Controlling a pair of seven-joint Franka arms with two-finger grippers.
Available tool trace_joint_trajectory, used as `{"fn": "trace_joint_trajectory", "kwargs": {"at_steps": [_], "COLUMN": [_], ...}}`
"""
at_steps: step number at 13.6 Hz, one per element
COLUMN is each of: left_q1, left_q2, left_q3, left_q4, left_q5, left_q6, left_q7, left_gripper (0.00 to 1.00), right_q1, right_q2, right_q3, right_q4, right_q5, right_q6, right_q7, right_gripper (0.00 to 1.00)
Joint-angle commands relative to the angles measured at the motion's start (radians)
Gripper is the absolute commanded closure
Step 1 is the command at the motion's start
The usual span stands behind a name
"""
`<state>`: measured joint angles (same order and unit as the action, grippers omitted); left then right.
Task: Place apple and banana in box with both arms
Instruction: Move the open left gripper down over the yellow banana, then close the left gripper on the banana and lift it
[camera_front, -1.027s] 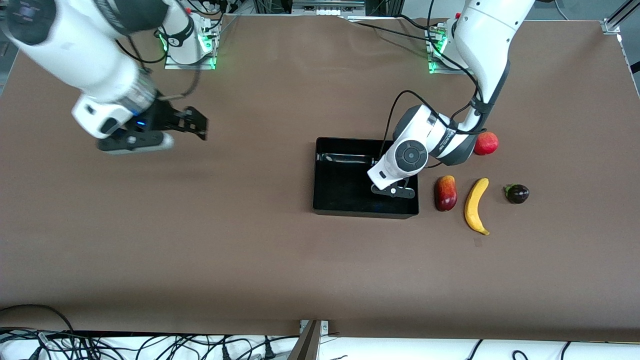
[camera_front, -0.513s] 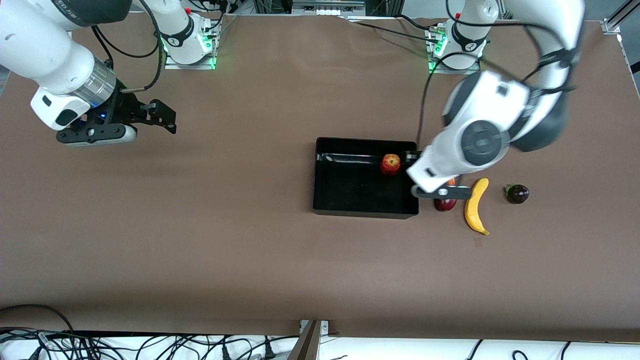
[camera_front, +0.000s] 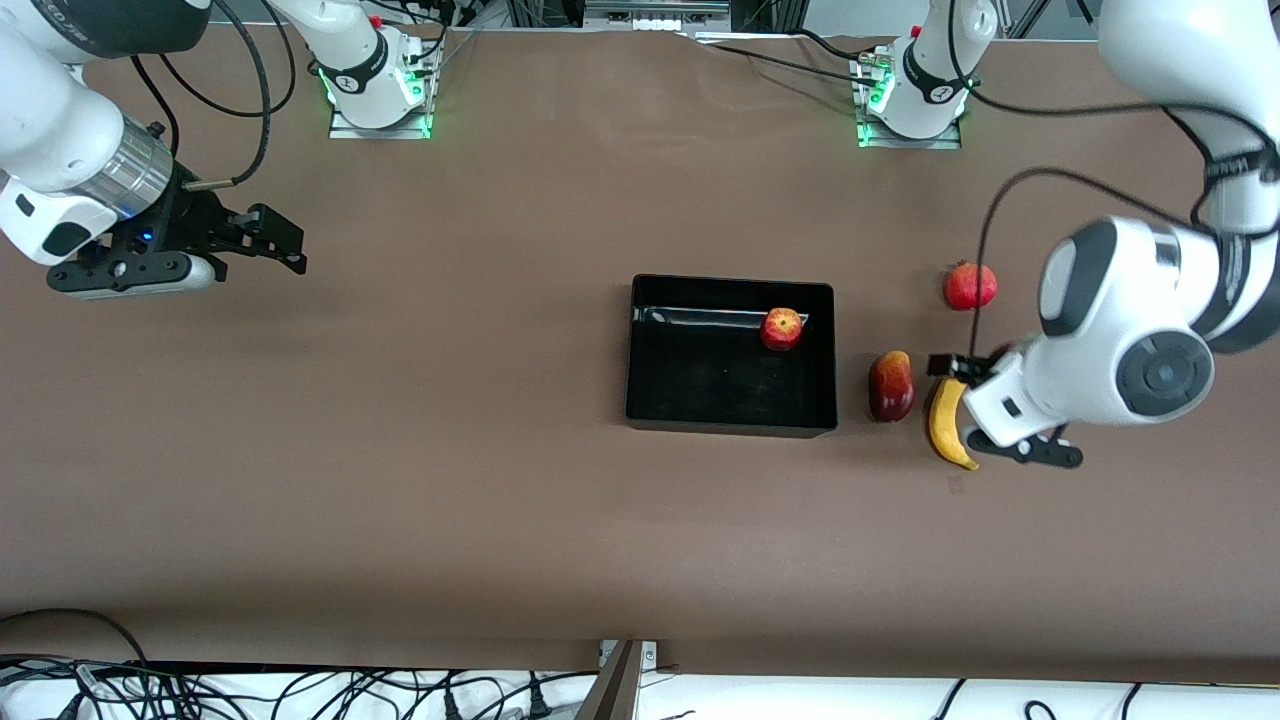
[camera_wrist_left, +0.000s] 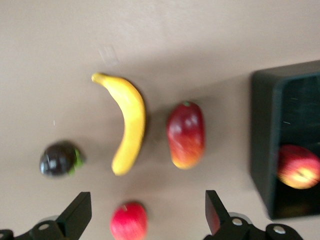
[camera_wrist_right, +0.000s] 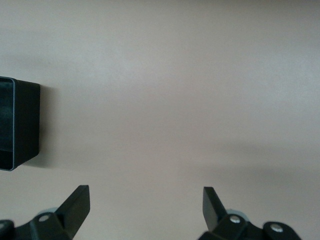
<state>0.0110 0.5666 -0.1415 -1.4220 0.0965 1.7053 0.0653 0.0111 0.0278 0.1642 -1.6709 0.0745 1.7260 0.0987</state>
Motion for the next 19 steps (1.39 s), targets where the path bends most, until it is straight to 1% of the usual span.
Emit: {"fn": "trace_joint_trajectory", "kwargs": {"at_steps": [1, 3, 4, 6, 7, 9, 10, 11, 12, 13, 14, 15, 17, 18, 19], "left_q1": [0.0, 0.015, 0.021, 0.021, 0.023, 0.023, 0.023, 0.024, 0.024, 0.026, 0.024, 0.024, 0.024, 0.024, 0.02], "left_q2": [-0.043, -0.05, -0.048, -0.042, -0.037, -0.03, -0.021, -0.014, -0.01, -0.011, -0.014, -0.02, -0.057, -0.077, -0.089], "left_q3": [0.029, 0.033, 0.04, 0.054, 0.059, 0.069, 0.072, 0.072, 0.074, 0.072, 0.072, 0.072, 0.071, 0.062, 0.056], "left_q4": [-0.223, -0.358, -0.414, -0.494, -0.512, -0.515, -0.515, -0.517, -0.517, -0.517, -0.515, -0.511, -0.482, -0.448, -0.392], "left_q5": [0.032, 0.035, 0.042, 0.042, 0.052, 0.084, 0.085, 0.086, 0.086, 0.086, 0.086, 0.086, 0.086, 0.085, 0.075], "left_q6": [0.233, 0.414, 0.507, 0.652, 0.69, 0.703, 0.705, 0.718, 0.72, 0.714, 0.708, 0.694, 0.625, 0.558, 0.474], "left_q7": [0.068, 0.091, 0.143, 0.177, 0.188, 0.209, 0.209, 0.209, 0.211, 0.217, 0.237, 0.24, 0.237, 0.237, 0.234], "left_gripper": [0.0, 0.0, 0.0, 0.0, 0.0, 0.0, 0.02, 0.24, 0.61, 0.79, 0.93, 1.0, 1.0, 1.0, 1.0], "right_q1": [-0.023, -0.023, -0.025, -0.025, -0.025, -0.025, -0.025, -0.025, -0.023, -0.023, -0.019, -0.001, 0.015, 0.015, 0.015], "right_q2": [-0.016, -0.014, -0.014, -0.011, -0.012, -0.011, -0.012, -0.011, -0.011, -0.011, -0.011, -0.011, -0.011, -0.011, -0.011], "right_q3": [0.028, 0.026, 0.023, 0.015, 0.014, 0.012, 0.014, 0.012, 0.014, 0.015, 0.018, 0.02, 0.021, 0.02, 0.018], "right_q4": [0.0, 0.005, 0.01, 0.011, 0.011, 0.016, 0.02, 0.02, 0.02, 0.02, 0.02, 0.02, 0.02, 0.02, 0.02], "right_q5": [-0.027, -0.048, -0.053, -0.055, -0.059, -0.076, -0.073, -0.073, -0.082, -0.1, -0.11, -0.113, -0.122, -0.124, -0.124], "right_q6": [-0.006, -0.005, -0.008, -0.016, -0.014, -0.011, -0.014, -0.014, -0.008, -0.008, -0.009, -0.009, -0.014, -0.013, -0.009], "right_q7": [-0.007, -0.014, -0.011, -0.011, -0.01, -0.007, -0.002, -0.001, -0.001, -0.001, -0.002, -0.001, -0.002, -0.001, -0.001], "right_gripper": [0.0, 0.0, 0.0, 0.0, 0.0, 0.0, 0.0, 0.0, 0.0, 0.0, 0.0, 0.0, 0.0, 0.0, 0.0]}}
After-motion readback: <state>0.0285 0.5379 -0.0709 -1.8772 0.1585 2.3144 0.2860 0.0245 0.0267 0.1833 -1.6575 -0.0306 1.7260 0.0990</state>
